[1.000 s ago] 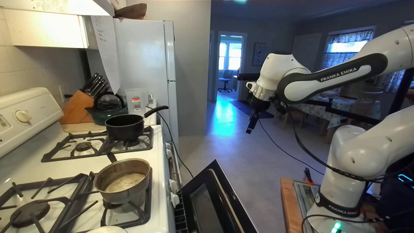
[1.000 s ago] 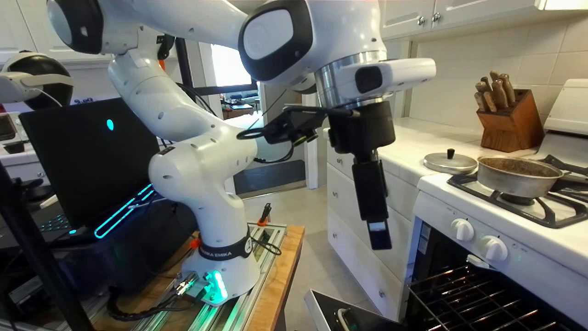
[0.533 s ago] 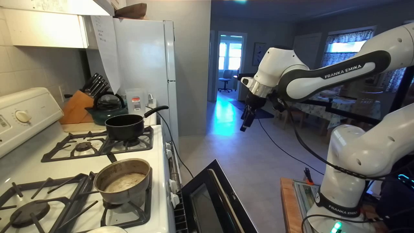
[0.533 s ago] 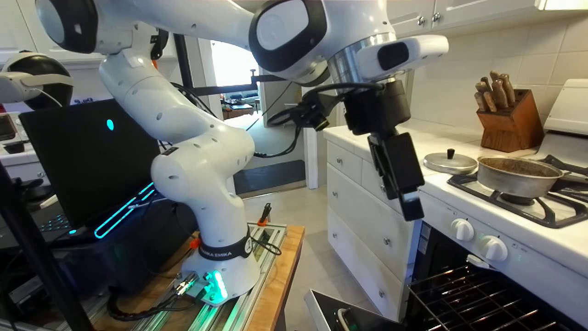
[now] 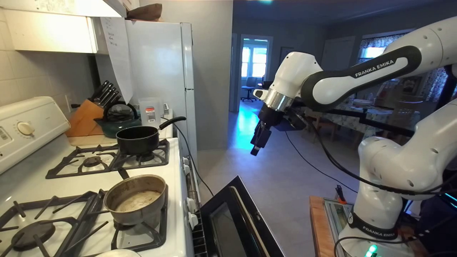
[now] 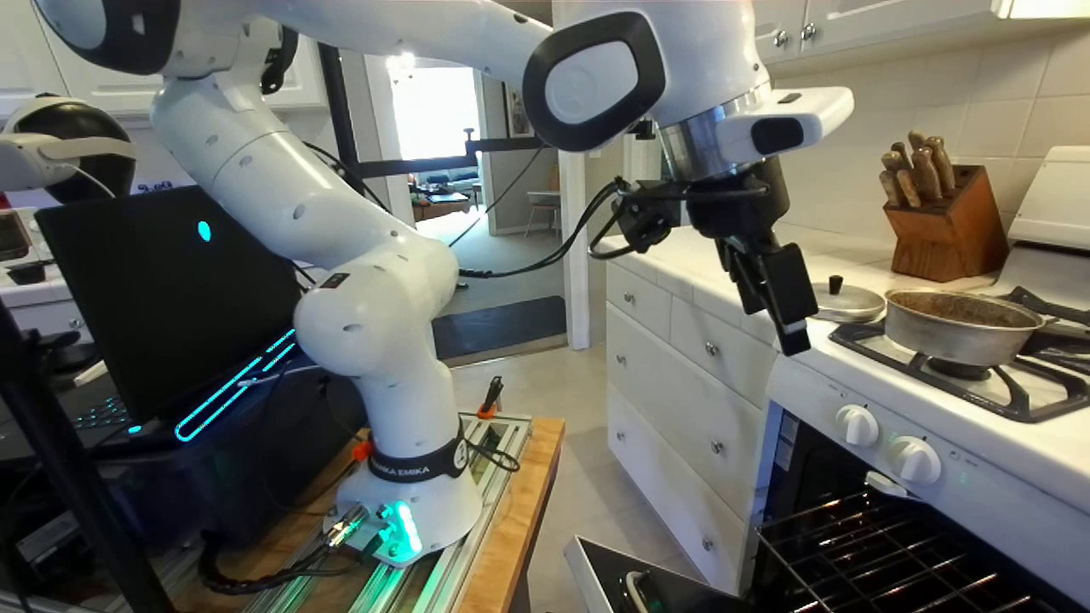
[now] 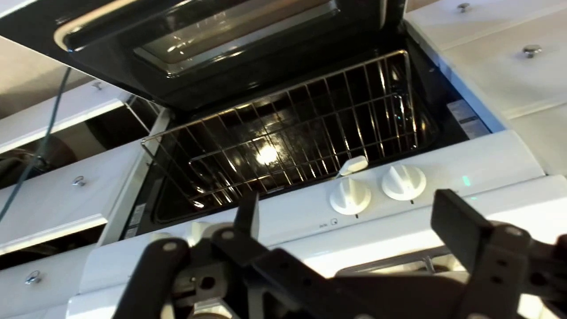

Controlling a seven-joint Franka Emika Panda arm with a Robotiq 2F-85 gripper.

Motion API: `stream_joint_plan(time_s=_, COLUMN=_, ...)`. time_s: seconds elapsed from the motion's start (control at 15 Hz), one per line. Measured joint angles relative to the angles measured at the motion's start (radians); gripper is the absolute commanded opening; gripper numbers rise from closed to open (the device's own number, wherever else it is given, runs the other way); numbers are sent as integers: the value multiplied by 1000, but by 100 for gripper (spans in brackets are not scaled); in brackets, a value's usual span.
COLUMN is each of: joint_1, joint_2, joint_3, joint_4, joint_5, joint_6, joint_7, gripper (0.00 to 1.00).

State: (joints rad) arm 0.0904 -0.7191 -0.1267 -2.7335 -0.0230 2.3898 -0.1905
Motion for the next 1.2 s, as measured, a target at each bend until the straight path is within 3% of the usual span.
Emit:
stream_joint_plan(time_s=0.2, joint_1=45, joint_2=35, joint_3=-9, joint_4=18, joint_5=67, joint_6=33, joint_7=-7, gripper=100)
stream_joint_plan(time_s=0.8, joint_1=32, joint_2=36, joint_3=-1, joint_4=17, joint_5=67, joint_6=33, joint_7=7, gripper=100)
stream_joint_plan(time_s=1.2, joint_1=13, joint_2=149, joint_3=104, joint_4=119, joint_5=143, joint_6=35, joint_7=310, gripper=100)
